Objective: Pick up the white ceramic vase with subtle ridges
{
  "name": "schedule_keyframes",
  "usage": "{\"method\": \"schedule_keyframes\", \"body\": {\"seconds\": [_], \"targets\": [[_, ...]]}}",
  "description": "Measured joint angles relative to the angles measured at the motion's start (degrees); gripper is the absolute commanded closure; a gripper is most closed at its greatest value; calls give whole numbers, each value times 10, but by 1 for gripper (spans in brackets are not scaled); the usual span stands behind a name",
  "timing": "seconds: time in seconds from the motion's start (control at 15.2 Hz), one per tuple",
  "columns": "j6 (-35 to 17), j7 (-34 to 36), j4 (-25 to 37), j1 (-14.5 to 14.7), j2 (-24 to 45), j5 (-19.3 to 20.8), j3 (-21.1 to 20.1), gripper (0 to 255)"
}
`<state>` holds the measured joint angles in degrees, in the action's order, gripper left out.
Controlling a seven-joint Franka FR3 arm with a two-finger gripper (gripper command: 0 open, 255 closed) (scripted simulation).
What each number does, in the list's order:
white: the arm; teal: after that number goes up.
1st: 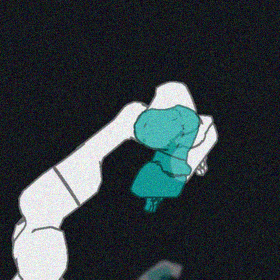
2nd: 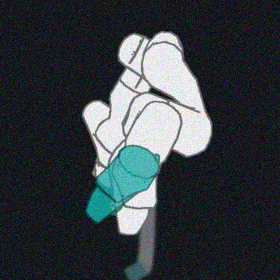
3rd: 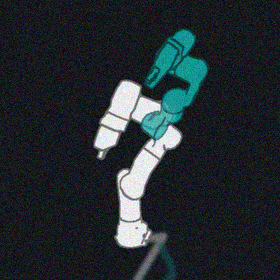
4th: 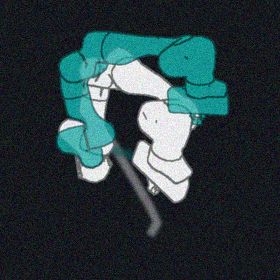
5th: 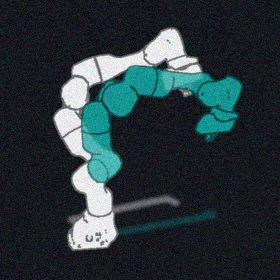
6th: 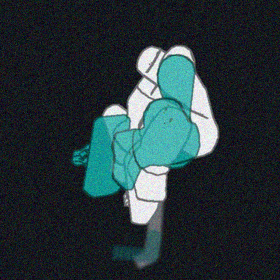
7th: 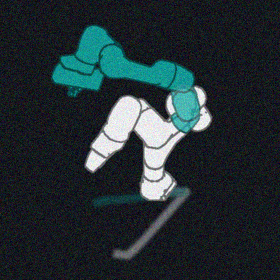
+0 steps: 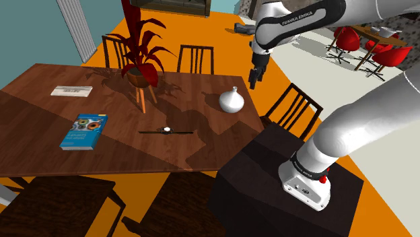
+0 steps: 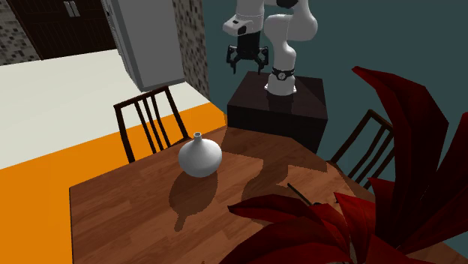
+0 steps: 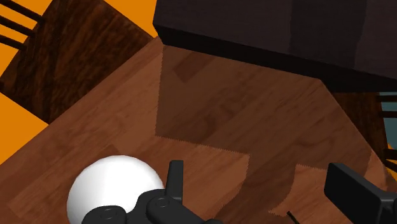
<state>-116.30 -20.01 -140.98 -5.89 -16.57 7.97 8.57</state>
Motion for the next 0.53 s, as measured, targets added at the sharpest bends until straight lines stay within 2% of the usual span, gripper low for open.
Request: {"method": "schedule_keyframes", "body": {"seconds": [0.53], "targets": [[-117,-73,91,-14,180,-30,34,0]]}}
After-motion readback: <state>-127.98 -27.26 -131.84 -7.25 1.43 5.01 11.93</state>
